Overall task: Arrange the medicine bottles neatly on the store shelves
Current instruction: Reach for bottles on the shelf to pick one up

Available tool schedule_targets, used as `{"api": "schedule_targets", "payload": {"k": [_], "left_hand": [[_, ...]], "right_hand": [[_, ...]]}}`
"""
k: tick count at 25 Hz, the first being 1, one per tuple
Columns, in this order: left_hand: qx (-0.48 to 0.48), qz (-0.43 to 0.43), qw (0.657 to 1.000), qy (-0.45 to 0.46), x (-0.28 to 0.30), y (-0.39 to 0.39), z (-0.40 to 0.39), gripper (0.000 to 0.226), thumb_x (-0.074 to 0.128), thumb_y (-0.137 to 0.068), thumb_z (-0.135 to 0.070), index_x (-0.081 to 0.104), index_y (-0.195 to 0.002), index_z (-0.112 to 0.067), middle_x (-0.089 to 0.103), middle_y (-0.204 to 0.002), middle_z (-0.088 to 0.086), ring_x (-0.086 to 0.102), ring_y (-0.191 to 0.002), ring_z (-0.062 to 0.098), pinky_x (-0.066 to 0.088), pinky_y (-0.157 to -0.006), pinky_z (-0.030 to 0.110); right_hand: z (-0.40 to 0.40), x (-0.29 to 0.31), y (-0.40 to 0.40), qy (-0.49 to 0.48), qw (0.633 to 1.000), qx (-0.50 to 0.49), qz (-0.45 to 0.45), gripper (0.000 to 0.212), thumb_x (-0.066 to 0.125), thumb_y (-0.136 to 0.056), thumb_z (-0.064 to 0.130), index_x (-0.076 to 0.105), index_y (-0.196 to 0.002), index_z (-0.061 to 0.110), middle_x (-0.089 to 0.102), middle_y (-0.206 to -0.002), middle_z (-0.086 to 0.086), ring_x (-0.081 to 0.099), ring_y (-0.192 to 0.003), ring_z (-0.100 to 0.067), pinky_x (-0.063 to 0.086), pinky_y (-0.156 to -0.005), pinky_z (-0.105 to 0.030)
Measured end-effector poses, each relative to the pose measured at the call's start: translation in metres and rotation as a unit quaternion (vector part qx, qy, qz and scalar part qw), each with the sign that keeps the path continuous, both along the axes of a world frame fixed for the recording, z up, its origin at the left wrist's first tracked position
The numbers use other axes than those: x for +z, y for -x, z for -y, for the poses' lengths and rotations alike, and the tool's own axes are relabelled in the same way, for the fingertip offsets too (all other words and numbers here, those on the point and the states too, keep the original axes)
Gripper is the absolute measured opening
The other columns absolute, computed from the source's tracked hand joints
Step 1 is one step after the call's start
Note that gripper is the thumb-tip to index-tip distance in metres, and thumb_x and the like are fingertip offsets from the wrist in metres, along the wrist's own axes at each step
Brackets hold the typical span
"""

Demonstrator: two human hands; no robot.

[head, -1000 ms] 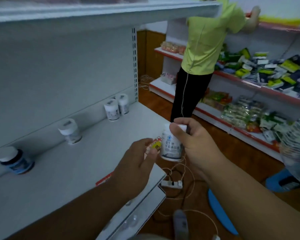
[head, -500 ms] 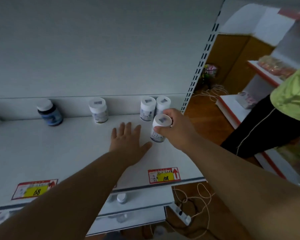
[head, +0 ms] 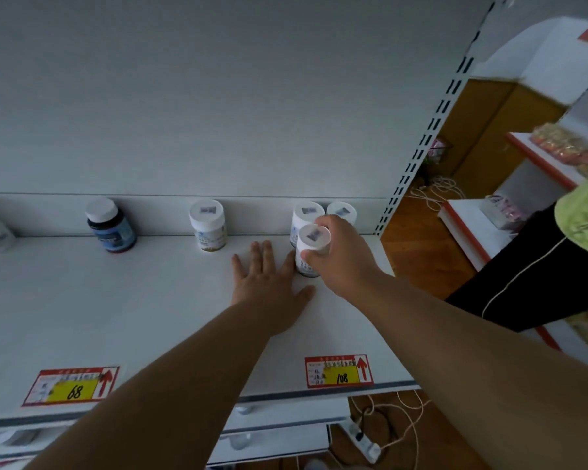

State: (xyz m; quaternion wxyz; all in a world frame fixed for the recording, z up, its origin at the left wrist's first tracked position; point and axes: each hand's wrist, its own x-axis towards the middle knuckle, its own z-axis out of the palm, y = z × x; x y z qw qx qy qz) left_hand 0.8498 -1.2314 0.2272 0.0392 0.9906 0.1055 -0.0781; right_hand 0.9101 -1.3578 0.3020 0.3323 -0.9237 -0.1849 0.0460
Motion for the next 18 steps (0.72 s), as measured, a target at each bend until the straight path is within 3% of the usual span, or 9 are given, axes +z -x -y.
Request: {"api": "schedule_targets", "payload": {"k": [8, 12, 18], "left_hand": [[-0.009, 0.002, 1.0, 0.006, 0.002, 0.002, -0.002, 0.081, 0.009, -0.088, -0.074, -0.005, -0.154, -0.03, -0.013, -0.162, 0.016, -0.017, -0.148, 0.035, -0.007, -0.114, 0.063], [-0.026, 0.0, 0.999, 0.023, 0.007, 0.006, -0.008, 0.08, 0.016, -0.089, -0.072, -0.001, -0.154, -0.03, -0.01, -0.163, 0.015, -0.014, -0.149, 0.033, -0.005, -0.116, 0.06], [-0.026, 0.101, 0.991, 0.088, 0.03, 0.065, -0.018, 0.073, 0.031, -0.093, -0.063, 0.013, -0.154, -0.025, 0.009, -0.163, 0.008, 0.009, -0.15, 0.027, 0.007, -0.121, 0.046]], "right_hand": [[-0.005, -0.005, 0.012, 0.059, 0.996, -0.01, 0.072, 0.049, 0.074, -0.085, 0.018, 0.049, -0.127, 0.018, 0.042, -0.134, -0.008, 0.055, -0.112, -0.025, 0.048, -0.092, -0.028], [-0.007, -0.006, 0.026, 0.046, 0.994, -0.031, 0.097, 0.062, 0.077, -0.082, 0.024, 0.044, -0.134, 0.017, 0.043, -0.135, -0.011, 0.05, -0.118, -0.027, 0.047, -0.097, -0.034], [-0.011, -0.009, 0.07, 0.065, 0.974, -0.027, 0.215, 0.06, 0.075, -0.081, 0.032, 0.042, -0.129, 0.02, 0.041, -0.144, -0.012, 0.041, -0.13, -0.032, 0.049, -0.099, -0.048]]}}
